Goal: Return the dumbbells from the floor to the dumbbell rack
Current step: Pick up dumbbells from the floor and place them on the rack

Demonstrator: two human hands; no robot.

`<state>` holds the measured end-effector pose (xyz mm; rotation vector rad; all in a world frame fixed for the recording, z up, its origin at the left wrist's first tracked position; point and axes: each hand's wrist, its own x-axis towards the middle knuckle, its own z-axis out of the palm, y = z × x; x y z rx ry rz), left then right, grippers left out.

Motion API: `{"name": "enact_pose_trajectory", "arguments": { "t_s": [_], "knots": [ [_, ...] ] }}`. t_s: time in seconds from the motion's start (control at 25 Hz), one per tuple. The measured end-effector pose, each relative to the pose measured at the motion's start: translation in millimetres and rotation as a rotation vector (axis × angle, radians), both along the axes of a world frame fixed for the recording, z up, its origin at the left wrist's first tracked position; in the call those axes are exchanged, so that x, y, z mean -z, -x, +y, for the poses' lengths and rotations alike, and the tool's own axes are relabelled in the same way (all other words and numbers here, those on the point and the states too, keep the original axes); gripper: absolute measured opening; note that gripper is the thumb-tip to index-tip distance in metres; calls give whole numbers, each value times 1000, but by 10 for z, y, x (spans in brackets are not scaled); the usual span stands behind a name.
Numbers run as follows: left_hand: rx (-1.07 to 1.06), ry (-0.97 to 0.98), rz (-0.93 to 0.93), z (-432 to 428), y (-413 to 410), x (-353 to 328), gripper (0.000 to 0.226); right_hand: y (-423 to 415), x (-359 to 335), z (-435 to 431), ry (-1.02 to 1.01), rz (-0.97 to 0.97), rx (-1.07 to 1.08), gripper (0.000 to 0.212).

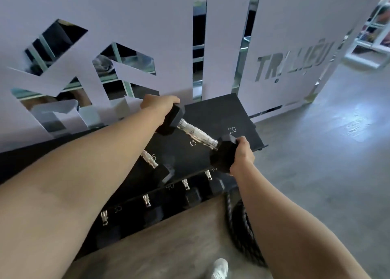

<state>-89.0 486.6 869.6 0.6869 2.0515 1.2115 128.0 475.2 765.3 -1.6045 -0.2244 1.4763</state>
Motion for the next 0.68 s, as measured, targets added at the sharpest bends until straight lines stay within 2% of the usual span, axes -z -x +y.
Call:
{"name": "enact_pose_trajectory", "arguments": {
  "t_s": [0.12,0.24,0.4,0.52,0.68],
  "knots": [
    [33,45,65,605,134,183,72,228,294,410,79,22,29,50],
    [42,102,105,1242,303,449,67,491,610,895,164,37,20,39],
    [67,153,143,1927,564,829,64,818,951,1468,255,56,47,52],
    [191,217,168,2369,734,1294,61,1038,1336,1737,310,51,120,53],
    [317,379,147,2857,894,1983,79,1271,1970,1937,432,56,258,48]
  ]
}}
